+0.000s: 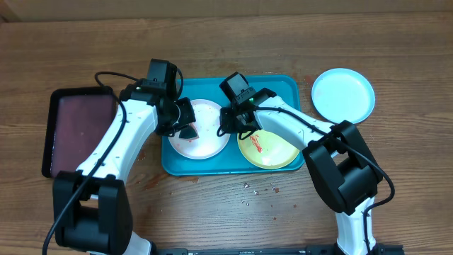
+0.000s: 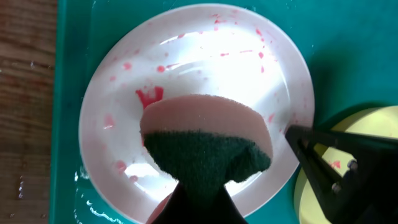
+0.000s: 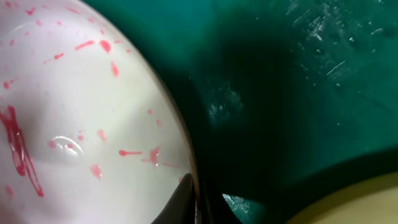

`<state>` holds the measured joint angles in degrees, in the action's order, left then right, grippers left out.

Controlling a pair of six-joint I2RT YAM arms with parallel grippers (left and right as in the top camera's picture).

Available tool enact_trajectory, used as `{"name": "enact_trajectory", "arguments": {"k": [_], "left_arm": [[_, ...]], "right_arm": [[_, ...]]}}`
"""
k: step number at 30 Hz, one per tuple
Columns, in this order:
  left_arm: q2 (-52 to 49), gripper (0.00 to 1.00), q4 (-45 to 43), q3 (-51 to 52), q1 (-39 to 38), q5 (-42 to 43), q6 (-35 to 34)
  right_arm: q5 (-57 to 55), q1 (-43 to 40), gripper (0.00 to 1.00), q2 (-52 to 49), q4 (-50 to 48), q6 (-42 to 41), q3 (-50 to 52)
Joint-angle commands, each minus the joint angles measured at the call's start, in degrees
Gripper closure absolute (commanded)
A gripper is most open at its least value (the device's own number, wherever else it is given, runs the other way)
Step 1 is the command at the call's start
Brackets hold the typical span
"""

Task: Clean dirty plates on tray and stack at the side
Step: 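Scrub the white plate with the sponge while the right gripper holds it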

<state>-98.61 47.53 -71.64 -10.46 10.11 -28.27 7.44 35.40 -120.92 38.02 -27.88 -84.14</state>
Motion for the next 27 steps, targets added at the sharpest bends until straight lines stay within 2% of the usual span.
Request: {"name": "enact_trajectory", "arguments": {"k": [1,8,13,17,21,24,27], "left_arm": [[-1.51,0.96,-1.9,-0.09,-0.48,0.9,1.49],[-7.8,0.96,-6.19,-0.09,-2.6,2.4,-0.7],[-12.96,0.95,-8.66,-0.09,-2.93,0.2,0.81],[-14.67,0.94,-6.67,-0.09,-2.91,-10.05,6.21],[-14.84,0.96,-0.61,-0.52,-2.19,-26.4,6.45],[-14.82,0.96,4.15,-3.41,-2.21,-33.33,6.43],[-14.82,0.96,8.02,-7.3,-2.23,-34.01,6.19]], "right_arm": [[-0.24,0.35,0.96,1.27,0.92,-0.26,0.57],[-0.28,0.66,0.96,1.27,0.04,-2.36,0.57],[-0.48,0.66,0.96,1.27,0.07,-2.38,0.57],[-1.33,0.66,0.96,1.27,0.07,-2.36,0.57],[-1.38,0.66,0.96,1.27,0.07,-2.36,0.57],[-1.38,0.66,0.96,1.27,0.07,-2.36,0.55],[-1.38,0.63,0.96,1.27,0.02,-2.36,0.57]]}}
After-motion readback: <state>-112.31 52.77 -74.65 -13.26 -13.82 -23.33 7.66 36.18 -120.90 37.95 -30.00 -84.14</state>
